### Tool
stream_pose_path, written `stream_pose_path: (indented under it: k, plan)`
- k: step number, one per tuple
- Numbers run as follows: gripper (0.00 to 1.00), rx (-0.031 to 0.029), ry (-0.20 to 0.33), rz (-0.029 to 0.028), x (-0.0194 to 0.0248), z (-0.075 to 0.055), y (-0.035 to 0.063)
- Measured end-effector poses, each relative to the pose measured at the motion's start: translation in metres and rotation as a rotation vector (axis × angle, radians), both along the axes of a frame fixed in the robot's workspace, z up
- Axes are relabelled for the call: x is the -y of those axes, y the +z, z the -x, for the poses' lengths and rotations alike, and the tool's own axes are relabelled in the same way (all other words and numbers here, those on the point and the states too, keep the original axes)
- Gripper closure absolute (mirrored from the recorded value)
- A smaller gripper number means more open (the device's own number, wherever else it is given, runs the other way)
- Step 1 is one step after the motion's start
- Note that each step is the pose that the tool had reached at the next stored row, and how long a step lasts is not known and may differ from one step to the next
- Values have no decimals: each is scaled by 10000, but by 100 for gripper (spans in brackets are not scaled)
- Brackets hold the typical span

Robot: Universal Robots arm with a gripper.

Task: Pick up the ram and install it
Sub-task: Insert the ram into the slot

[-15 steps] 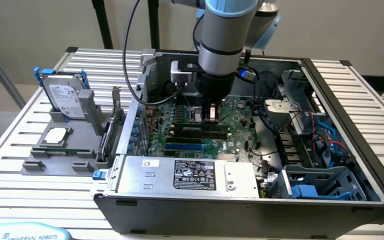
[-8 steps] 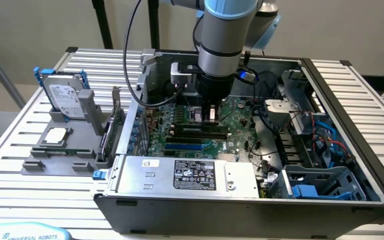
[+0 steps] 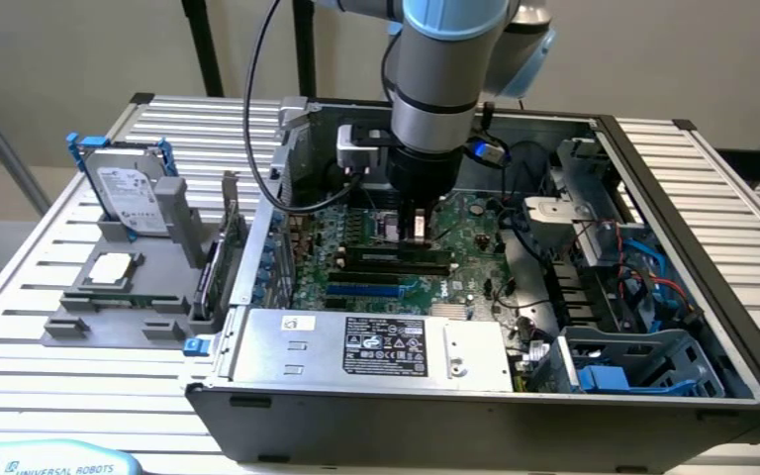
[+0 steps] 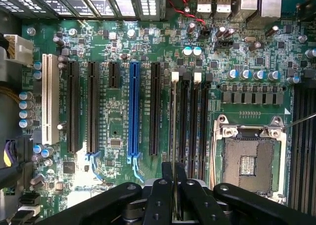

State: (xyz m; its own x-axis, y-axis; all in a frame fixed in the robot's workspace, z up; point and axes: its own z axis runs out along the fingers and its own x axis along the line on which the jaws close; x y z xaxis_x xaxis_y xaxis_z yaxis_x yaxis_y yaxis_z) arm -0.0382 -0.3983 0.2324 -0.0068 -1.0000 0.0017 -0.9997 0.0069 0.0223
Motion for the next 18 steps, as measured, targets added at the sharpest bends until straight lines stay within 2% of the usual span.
stream_pose_path:
  k: [18]
  plan:
    - [87, 22, -43, 0, -14, 2, -37]
